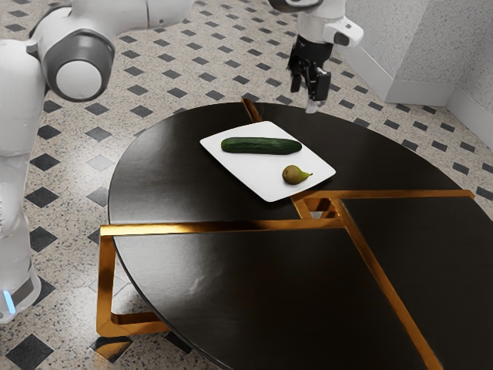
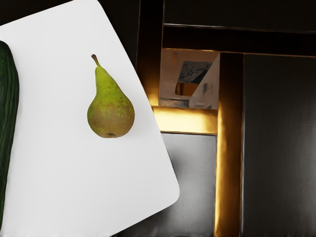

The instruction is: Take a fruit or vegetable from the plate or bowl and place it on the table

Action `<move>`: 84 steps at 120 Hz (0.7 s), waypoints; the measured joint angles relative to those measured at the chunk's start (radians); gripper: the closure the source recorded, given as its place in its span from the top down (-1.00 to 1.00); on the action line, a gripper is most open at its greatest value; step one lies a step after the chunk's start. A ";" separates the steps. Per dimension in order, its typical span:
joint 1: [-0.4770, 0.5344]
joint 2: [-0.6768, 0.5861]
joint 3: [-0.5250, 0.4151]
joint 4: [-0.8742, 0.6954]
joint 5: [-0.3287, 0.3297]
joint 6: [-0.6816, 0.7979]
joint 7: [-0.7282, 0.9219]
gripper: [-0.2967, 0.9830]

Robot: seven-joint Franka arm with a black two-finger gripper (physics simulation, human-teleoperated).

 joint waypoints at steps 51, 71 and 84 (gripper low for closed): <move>0.026 0.045 0.013 0.040 -0.001 0.032 0.015 0.53; 0.104 0.209 0.037 0.042 0.002 0.214 0.024 0.54; 0.122 0.266 0.027 0.045 -0.009 0.294 0.028 0.54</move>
